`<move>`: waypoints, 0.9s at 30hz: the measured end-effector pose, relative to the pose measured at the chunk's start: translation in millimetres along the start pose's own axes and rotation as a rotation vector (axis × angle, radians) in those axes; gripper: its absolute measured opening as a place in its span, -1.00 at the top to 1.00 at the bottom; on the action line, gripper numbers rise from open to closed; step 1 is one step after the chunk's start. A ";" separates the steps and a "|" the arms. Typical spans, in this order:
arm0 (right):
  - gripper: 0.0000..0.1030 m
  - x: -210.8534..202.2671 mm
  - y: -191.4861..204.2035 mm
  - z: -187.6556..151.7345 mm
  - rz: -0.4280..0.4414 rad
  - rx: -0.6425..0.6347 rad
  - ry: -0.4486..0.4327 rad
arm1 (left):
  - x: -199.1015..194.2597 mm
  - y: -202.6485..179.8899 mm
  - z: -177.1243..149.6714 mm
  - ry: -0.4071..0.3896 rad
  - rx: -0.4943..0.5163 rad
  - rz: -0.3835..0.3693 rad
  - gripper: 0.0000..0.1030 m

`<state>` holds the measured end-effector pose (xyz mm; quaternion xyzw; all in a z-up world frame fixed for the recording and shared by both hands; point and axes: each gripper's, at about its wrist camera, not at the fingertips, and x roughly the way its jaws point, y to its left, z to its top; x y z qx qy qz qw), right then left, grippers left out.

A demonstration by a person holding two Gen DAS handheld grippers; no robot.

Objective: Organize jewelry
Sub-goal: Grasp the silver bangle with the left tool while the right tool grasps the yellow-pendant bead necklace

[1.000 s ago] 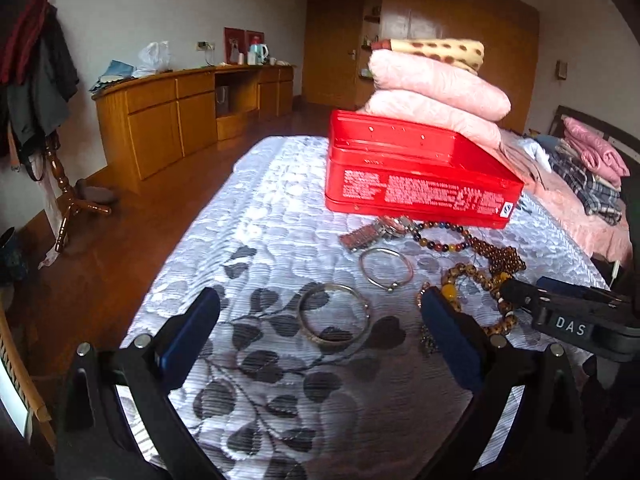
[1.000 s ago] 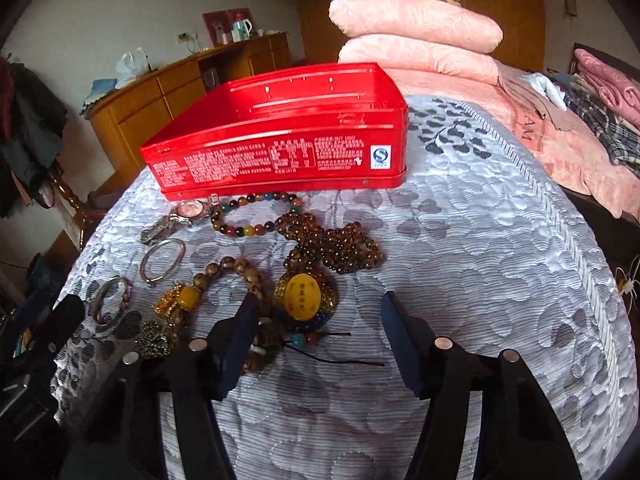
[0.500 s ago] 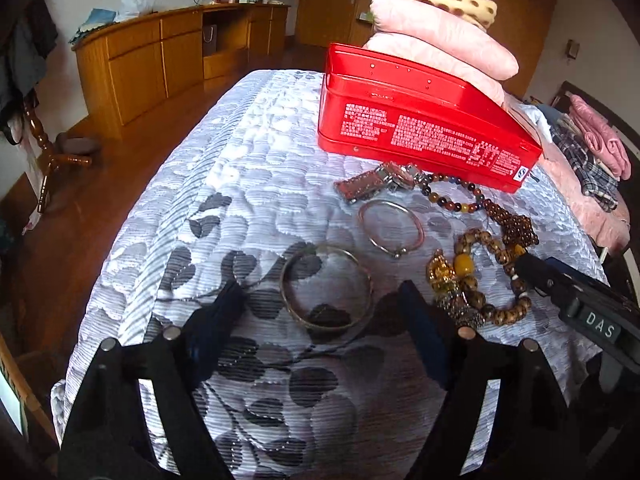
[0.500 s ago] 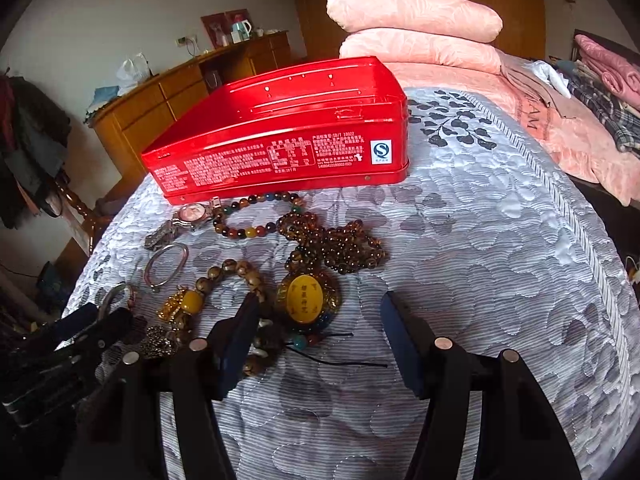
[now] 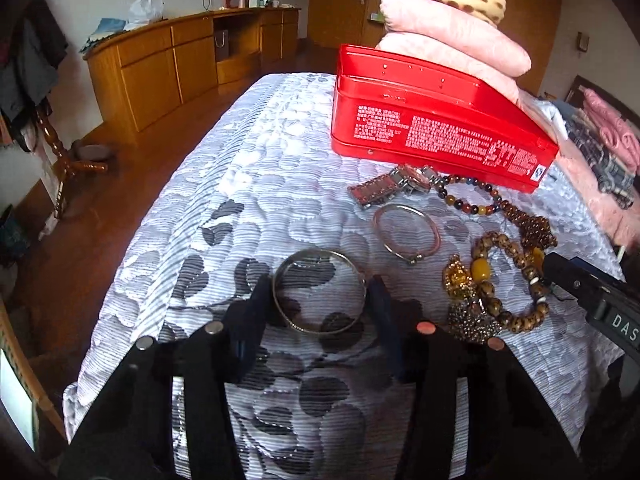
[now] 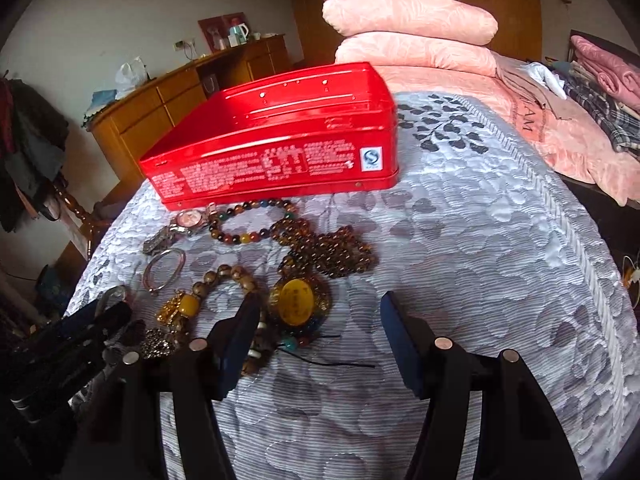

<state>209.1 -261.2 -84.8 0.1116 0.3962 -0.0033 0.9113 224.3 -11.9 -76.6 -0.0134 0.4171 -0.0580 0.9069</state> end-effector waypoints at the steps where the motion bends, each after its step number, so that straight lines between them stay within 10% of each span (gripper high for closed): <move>1: -0.20 -0.3 -1.3 1.3 -0.006 0.002 -0.002 | -0.9 1.6 0.1 -0.003 -0.007 -0.010 0.08; 27: -0.34 43.8 5.2 33.4 -0.060 -0.031 0.071 | 4.1 -12.1 33.7 -0.068 -0.009 -0.064 0.08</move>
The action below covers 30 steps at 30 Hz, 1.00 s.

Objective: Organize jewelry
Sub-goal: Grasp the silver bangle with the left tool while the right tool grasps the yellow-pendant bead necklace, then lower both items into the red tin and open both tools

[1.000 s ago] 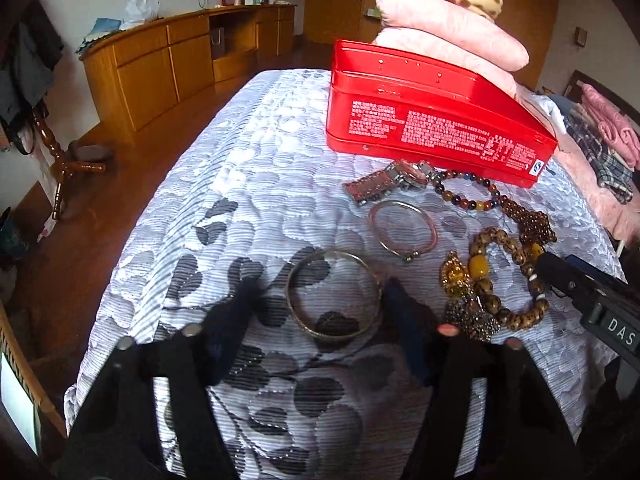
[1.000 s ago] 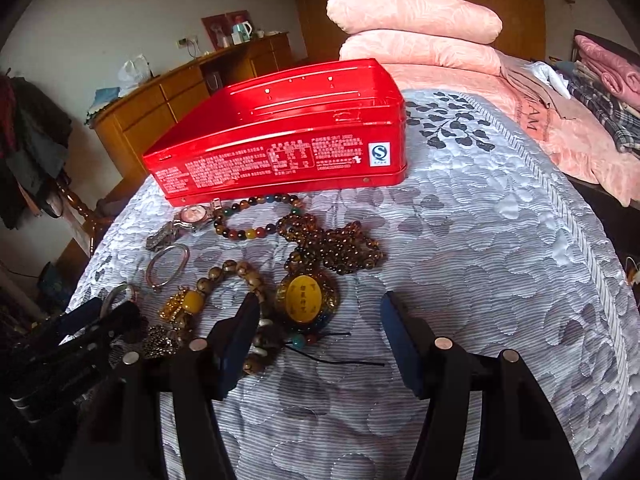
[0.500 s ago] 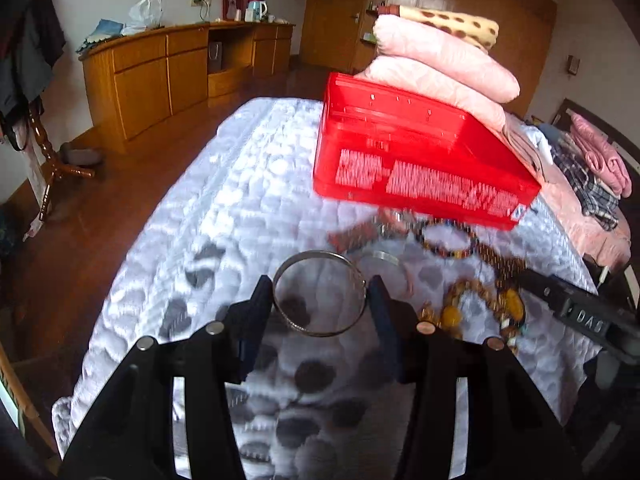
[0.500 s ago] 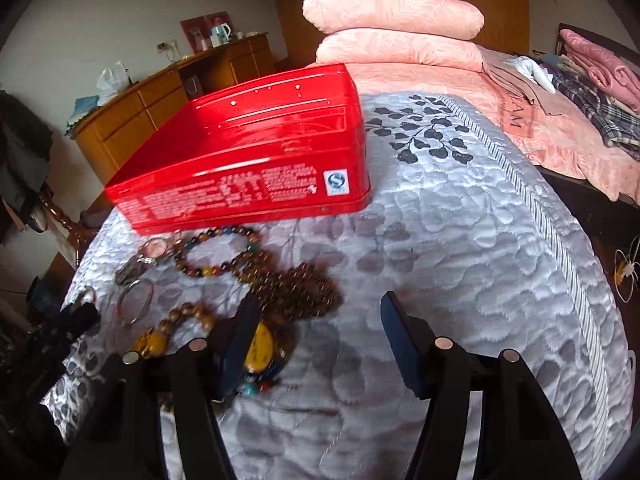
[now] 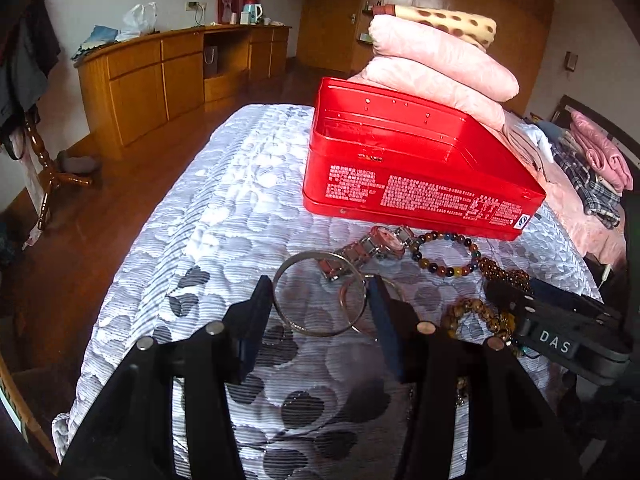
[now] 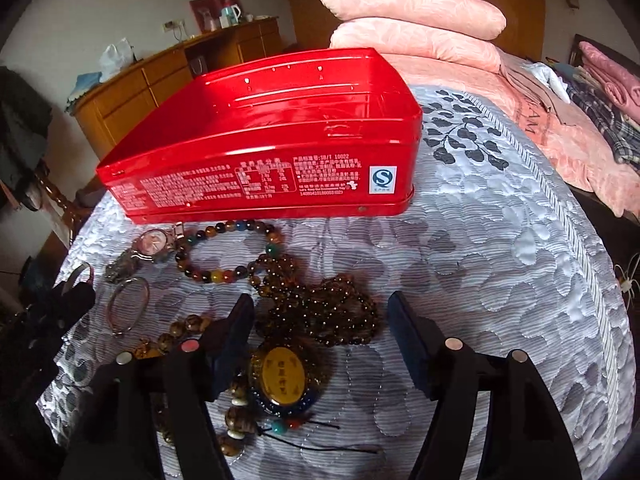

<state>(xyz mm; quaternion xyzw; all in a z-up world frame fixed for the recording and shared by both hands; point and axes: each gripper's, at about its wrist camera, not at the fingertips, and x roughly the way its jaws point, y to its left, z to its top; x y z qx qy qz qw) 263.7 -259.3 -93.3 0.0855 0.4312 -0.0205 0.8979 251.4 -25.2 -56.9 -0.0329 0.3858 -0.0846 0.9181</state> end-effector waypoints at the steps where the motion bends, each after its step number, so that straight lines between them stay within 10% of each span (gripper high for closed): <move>1: -0.34 0.1 0.2 -0.1 -0.002 -0.002 0.001 | 0.3 -0.3 -0.4 0.002 0.002 -0.002 0.08; 8: 0.27 -5.9 -9.7 -3.1 -0.003 0.036 -0.014 | -0.6 -0.5 -0.5 -0.001 0.009 0.003 0.07; 30: 0.34 -73.5 -19.5 49.4 0.104 0.052 -0.258 | -34.0 -26.8 58.2 -0.185 0.046 -0.040 0.07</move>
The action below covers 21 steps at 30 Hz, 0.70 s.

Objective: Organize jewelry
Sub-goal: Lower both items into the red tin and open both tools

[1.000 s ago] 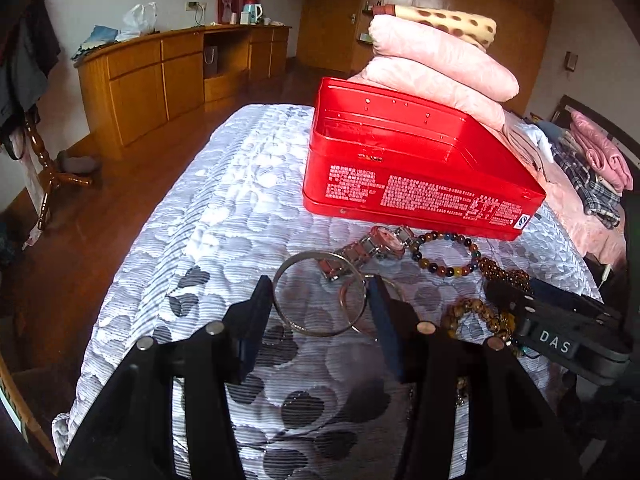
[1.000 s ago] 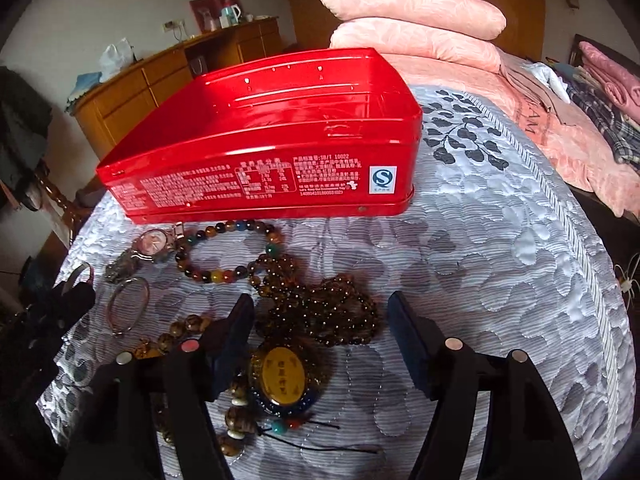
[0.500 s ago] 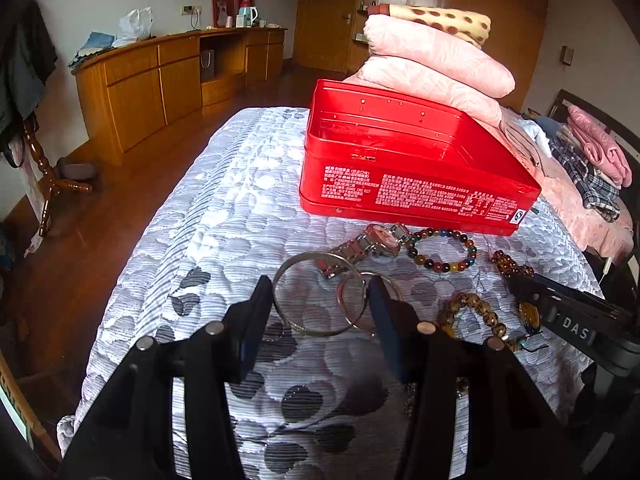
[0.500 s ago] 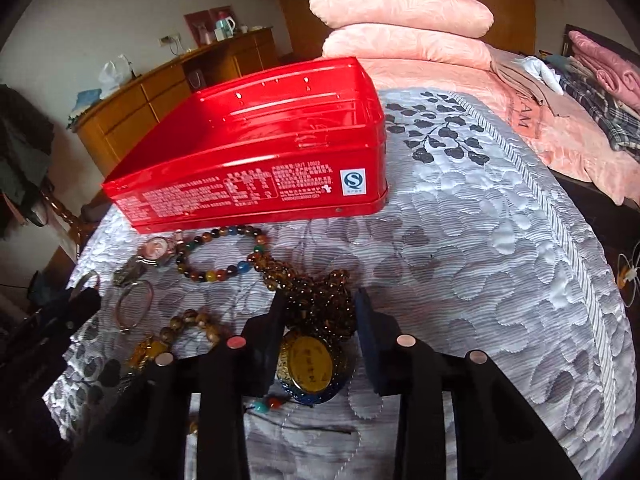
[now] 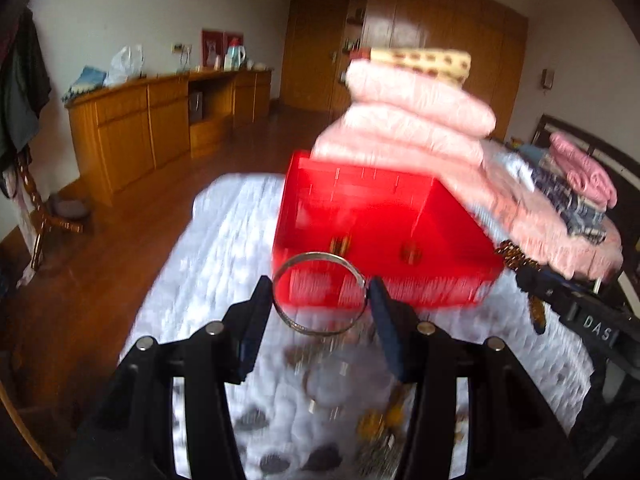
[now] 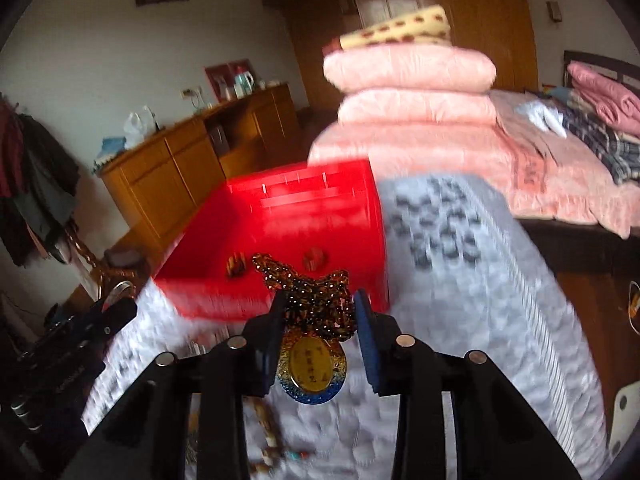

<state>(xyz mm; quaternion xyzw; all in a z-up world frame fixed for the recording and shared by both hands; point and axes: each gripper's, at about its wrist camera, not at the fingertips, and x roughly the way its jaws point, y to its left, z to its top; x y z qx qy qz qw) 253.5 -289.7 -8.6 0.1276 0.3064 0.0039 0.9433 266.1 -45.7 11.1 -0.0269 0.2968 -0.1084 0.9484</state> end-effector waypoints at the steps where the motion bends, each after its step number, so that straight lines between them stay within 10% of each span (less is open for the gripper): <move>1: 0.34 2.0 2.3 10.7 -0.002 -0.007 -0.021 | 1.6 -2.6 12.5 -0.024 0.000 -0.007 0.07; 16: 0.27 78.8 1.2 49.8 0.013 0.008 0.027 | 95.3 -20.3 57.8 0.023 0.014 -0.068 0.05; 21: 0.11 74.9 7.5 47.6 -0.003 -0.023 0.003 | 98.9 -19.0 52.0 0.023 0.031 -0.036 -0.27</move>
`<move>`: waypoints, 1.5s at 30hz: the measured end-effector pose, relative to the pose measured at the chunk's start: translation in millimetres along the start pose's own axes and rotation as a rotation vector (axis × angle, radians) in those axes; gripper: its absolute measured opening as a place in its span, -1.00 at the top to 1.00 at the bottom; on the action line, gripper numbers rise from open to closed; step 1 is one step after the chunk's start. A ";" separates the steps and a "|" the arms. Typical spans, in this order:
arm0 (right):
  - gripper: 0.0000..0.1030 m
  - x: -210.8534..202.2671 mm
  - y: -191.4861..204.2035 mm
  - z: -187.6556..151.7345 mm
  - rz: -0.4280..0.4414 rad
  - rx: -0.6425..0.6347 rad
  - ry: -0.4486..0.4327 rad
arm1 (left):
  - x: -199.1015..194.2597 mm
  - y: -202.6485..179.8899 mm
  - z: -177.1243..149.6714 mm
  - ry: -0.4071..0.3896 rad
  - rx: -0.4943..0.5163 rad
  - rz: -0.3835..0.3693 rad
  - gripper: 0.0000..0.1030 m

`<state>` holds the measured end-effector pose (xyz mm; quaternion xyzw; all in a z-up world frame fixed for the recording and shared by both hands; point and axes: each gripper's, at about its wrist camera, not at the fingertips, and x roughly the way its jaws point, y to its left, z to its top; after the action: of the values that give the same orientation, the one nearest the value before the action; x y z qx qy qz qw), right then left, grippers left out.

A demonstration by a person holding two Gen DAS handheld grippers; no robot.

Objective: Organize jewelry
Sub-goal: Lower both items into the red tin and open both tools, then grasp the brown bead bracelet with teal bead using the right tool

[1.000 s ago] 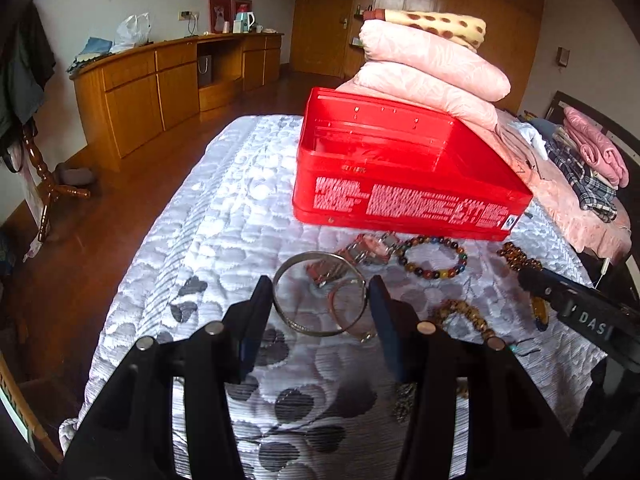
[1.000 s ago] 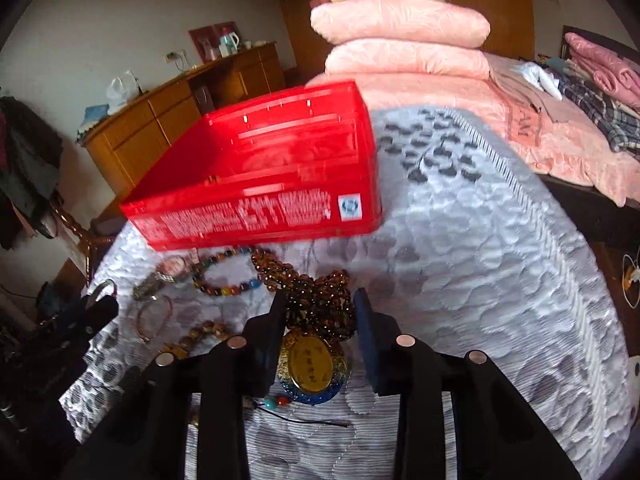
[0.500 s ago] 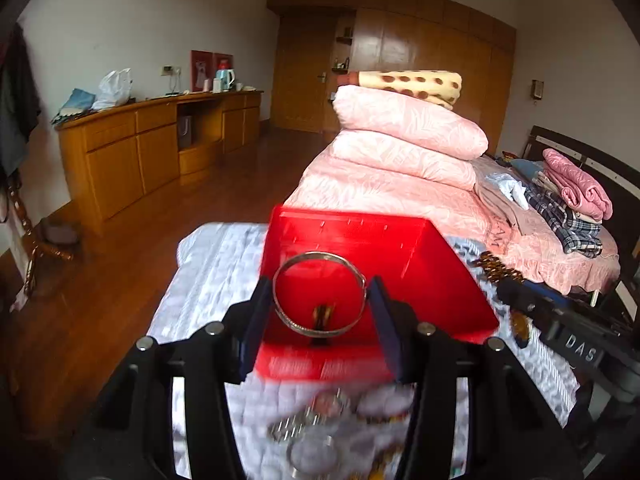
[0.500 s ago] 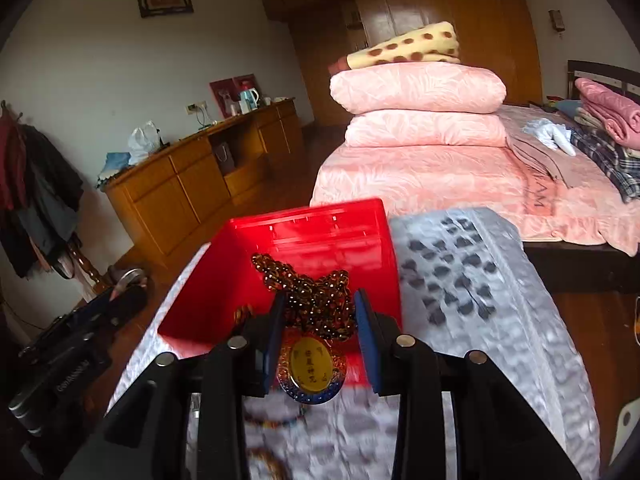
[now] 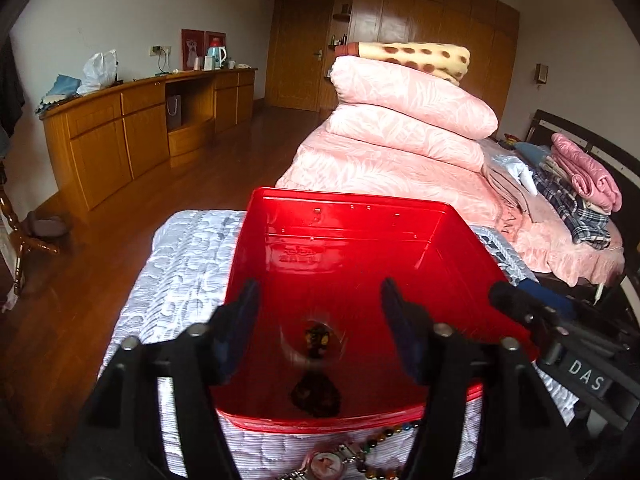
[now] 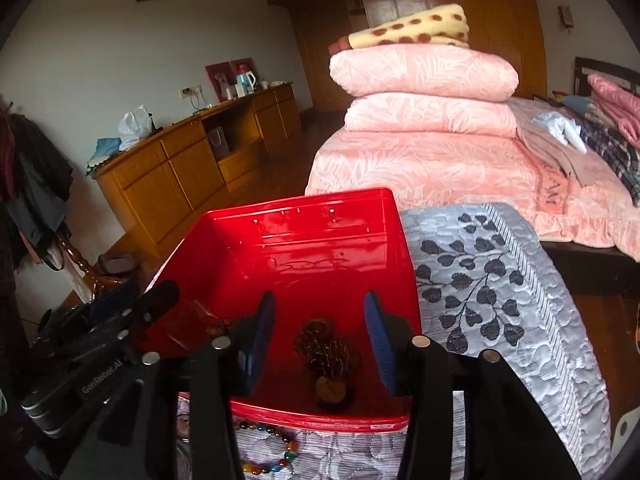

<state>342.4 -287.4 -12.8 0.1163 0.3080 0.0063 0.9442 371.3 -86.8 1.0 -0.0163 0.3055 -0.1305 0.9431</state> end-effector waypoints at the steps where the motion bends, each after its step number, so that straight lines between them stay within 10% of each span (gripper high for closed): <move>1: 0.10 -1.5 -0.1 -0.5 -0.003 -0.001 -0.005 | -3.0 1.0 0.1 -0.009 0.002 0.004 -0.29; 16: -0.51 -73.2 6.6 -88.0 0.008 -0.054 0.034 | -100.4 19.1 -63.9 -0.058 0.013 0.051 -0.88; 36: -0.49 -91.9 28.2 -157.5 0.003 -0.123 0.114 | -138.4 19.5 -149.5 0.002 0.066 0.143 -0.88; 45: -0.11 -79.6 28.3 -160.3 0.013 -0.077 0.171 | -138.0 19.2 -157.0 0.012 0.062 0.144 -0.88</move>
<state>186.1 -231.9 -85.9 0.0808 0.3861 0.0340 0.9183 177.1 -25.2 -49.8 0.0355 0.3072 -0.0718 0.9483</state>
